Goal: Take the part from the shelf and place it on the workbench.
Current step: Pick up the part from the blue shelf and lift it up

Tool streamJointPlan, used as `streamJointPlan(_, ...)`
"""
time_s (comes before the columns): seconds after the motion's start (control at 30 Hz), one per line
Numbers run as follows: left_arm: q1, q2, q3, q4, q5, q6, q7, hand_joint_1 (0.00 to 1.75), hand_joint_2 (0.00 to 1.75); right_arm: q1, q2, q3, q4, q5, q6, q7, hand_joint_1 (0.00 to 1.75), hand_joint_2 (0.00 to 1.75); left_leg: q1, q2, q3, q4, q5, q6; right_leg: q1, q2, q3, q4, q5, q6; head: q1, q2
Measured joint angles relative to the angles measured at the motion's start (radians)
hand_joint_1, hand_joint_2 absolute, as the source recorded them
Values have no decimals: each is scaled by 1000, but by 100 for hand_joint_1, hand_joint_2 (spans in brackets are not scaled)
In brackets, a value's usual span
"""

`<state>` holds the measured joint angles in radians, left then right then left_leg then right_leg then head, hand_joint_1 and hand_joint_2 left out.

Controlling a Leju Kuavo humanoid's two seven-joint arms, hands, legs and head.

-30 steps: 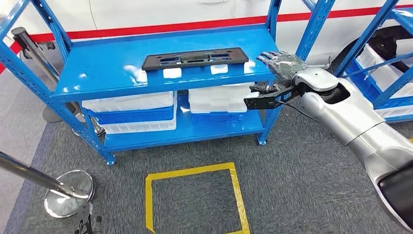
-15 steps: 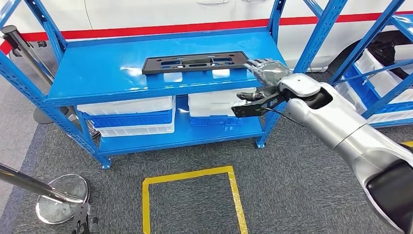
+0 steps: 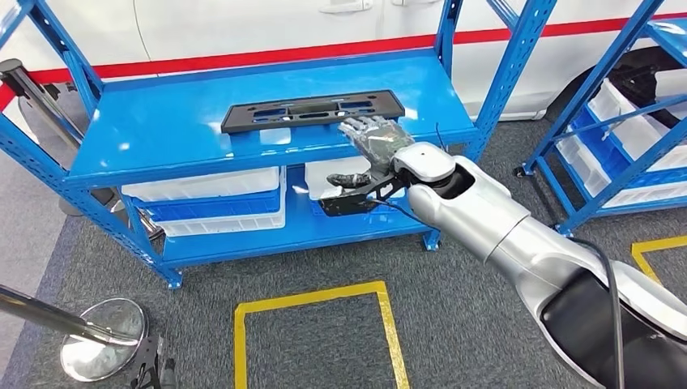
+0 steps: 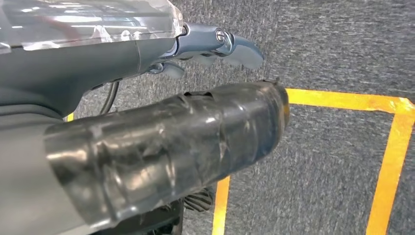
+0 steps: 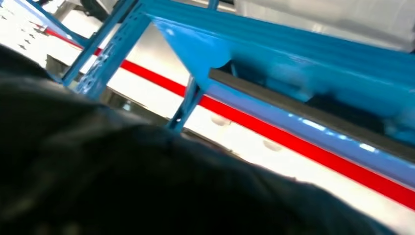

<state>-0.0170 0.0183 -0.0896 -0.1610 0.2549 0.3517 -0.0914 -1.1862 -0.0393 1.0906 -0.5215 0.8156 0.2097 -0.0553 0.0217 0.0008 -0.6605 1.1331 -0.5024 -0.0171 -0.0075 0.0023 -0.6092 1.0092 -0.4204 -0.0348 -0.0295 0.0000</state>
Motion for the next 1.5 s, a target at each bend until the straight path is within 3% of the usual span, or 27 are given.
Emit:
streamJointPlan(0.07,1,1,-3,0,0,0,3,0,0,8,19,0,9,0,-4,0,0,0,0,0,-66,126,-47,-5,2,1,1,1,-2,-5,0,0)
streamJointPlan(0.1,1,2,-3,0,0,-1,5,0,0,14,28,0,14,0,-6,0,0,0,0,0,-85,155,-47,-7,3,2,2,2,-4,-6,0,0)
streamJointPlan(0.13,1,2,-4,0,0,-1,6,0,0,18,37,0,18,0,-8,0,0,0,0,0,-85,147,-29,-7,4,4,2,4,-6,-6,0,0)
streamJointPlan(0.17,1,3,-4,0,0,-1,6,0,0,20,45,1,22,0,-9,0,0,0,1,0,-66,101,4,-7,4,6,4,8,-9,-5,0,0)
streamJointPlan(0.2,1,4,-4,0,1,-1,7,0,0,20,53,1,25,1,-10,0,0,0,1,1,-36,32,40,-6,3,7,5,12,-14,-2,0,0)
streamJointPlan(0.27,0,5,-4,0,2,-1,7,0,0,20,64,1,30,4,-10,0,0,0,-2,0,19,-77,77,1,7,9,4,23,-23,8,0,0)
streamJointPlan(0.43,2,5,-4,0,3,-1,7,0,0,17,78,1,40,6,-11,0,0,0,-2,-3,37,-110,79,30,9,9,-3,42,-43,30,1,0)
streamJointPlan(0.5,2,5,-5,0,3,-1,7,0,0,16,78,1,44,6,-11,0,0,0,0,-3,41,-115,80,40,6,6,-42,129,-94,40,1,0)
streamJointPlan(0.57,2,5,-5,0,3,-1,7,0,0,18,78,1,48,6,-11,0,0,0,0,-3,42,-115,78,45,4,5,-107,257,-148,46,1,0)
streamJointPlan(0.6,2,5,-5,0,3,-1,7,0,0,20,79,1,50,6,-11,0,0,0,-1,-3,43,-114,77,46,3,4,-129,295,-153,46,1,0)
streamJointPlan(0.63,2,5,-5,0,3,-1,7,0,0,21,79,1,52,7,-11,0,0,0,-1,-4,44,-114,76,46,3,4,-135,298,-140,45,1,0)
streamJointPlan(0.67,3,5,-5,0,3,-1,7,0,0,21,79,1,54,7,-11,0,0,0,-2,-5,47,-114,74,45,3,3,-120,261,-109,42,1,0)
streamJointPlan(0.73,2,4,-5,0,3,-1,7,0,0,17,79,1,56,8,-11,0,0,0,-3,-6,54,-114,70,42,7,3,-58,127,-36,30,1,0)
streamJointPlan(0.77,2,4,-5,0,2,-1,7,0,0,14,82,1,57,9,-10,0,0,0,-5,-6,56,-114,68,39,11,3,-31,70,-16,23,1,0)
streamJointPlan(0.87,1,3,-6,0,-3,-3,7,0,0,10,91,1,60,11,-5,-2,0,0,-5,-5,56,-117,66,25,19,4,-6,16,-12,12,1,0)
streamJointPlan(0.97,1,2,-7,1,-1,-5,6,0,0,10,98,1,64,14,-5,-2,0,0,-4,-3,44,-88,45,12,10,3,8,-3,-4,-1,0,0)
streamJointPlan(1.07,2,3,-8,1,5,-5,8,0,0,12,105,1,68,16,-4,-5,0,0,-2,-3,-46,87,-33,3,8,3,16,-9,-5,-11,-1,0)
streamJointPlan(1.1,3,4,-8,1,7,-4,9,0,0,15,107,1,70,17,-3,-6,0,0,-1,-3,-76,136,-44,0,8,3,16,-7,-8,-12,-1,0)
streamJointPlan(1.13,4,4,-8,1,9,-1,10,0,0,18,107,2,72,17,-2,-7,0,0,0,-3,-90,152,-36,-3,8,3,17,-5,-10,-11,-1,0)
streamJointPlan(1.17,4,4,-8,1,10,5,11,0,0,20,108,2,74,17,-2,-8,0,0,1,-3,-83,126,-8,-4,7,4,19,-2,-14,-9,-1,0)
streamJointPlan(1.2,5,5,-8,1,12,10,12,0,0,21,109,3,76,17,-2,-9,0,0,3,-2,-57,67,30,-6,5,5,21,3,-20,-6,-1,0)
streamJointPlan(1.27,4,5,-8,1,15,17,13,0,0,21,111,3,79,17,-2,-11,0,0,3,-4,4,-56,79,-4,6,7,22,17,-34,5,-1,0)
streamJointPlan(1.33,4,5,-8,1,17,16,11,0,0,20,112,4,81,18,-1,-13,0,0,1,-6,27,-99,80,5,10,9,20,24,-42,15,0,0)
streamJointPlan(1.43,6,5,-8,1,18,16,8,0,0,20,112,6,84,19,4,-15,0,0,1,-7,30,-104,79,25,9,9,18,30,-52,27,0,0)
streamJointPlan(1.5,6,5,-8,1,18,15,6,0,0,19,111,7,85,20,5,-15,0,0,3,-5,37,-108,77,37,5,6,-12,95,-88,37,0,0)
